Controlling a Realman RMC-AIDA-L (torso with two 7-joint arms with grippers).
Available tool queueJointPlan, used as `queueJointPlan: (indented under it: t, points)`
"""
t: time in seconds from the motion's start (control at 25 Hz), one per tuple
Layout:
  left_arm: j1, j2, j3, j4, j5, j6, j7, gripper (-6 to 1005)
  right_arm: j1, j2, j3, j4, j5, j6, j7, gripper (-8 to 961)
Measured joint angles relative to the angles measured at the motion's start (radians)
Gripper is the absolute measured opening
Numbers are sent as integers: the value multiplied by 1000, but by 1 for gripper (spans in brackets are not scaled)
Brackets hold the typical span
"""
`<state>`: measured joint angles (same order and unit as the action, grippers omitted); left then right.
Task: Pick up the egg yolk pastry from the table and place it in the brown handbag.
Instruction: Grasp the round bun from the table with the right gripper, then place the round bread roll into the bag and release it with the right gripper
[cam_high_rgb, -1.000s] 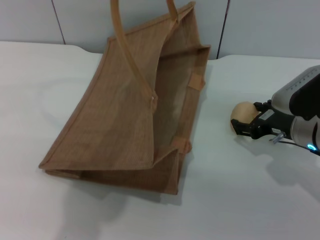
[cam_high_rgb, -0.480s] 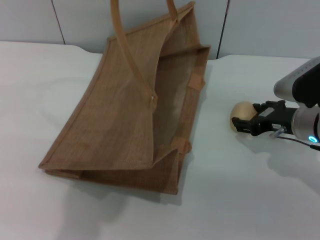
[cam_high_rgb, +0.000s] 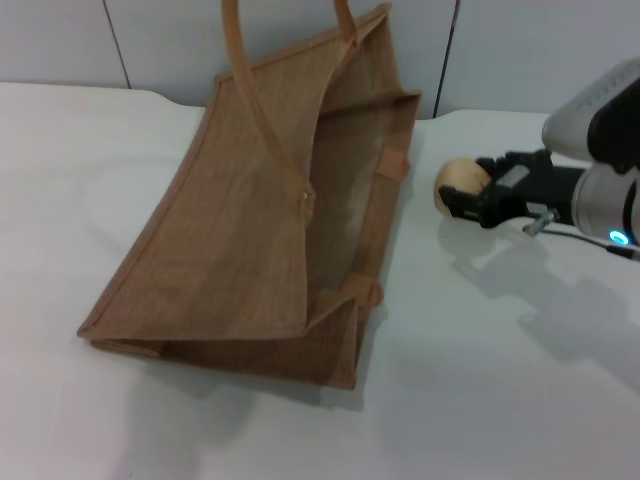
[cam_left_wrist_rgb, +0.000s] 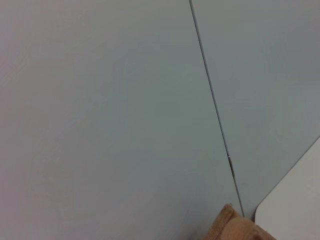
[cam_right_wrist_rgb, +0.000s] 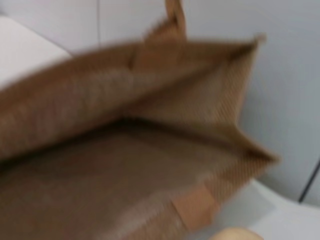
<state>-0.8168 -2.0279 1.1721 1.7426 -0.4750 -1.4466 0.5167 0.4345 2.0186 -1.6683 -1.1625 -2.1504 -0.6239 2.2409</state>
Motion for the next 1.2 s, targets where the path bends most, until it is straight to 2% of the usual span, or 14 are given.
queueJointPlan:
  t: [0.28, 0.76, 0.92, 1.2]
  points:
    - [-32, -1, 21, 0, -2, 0, -4, 124, -19, 2, -22, -139, -1, -62, -6, 592]
    - [-93, -3, 88, 12, -11, 7, -28, 125, 8, 0, -40, -163, -19, -55, -14, 477]
    - [-101, -4, 115, 25, -12, 10, -44, 125, 41, 2, -63, -116, -19, -29, -38, 437]
    - [-102, -5, 156, 40, -13, 21, -65, 125, 142, 3, -157, 31, -13, 53, -41, 408]
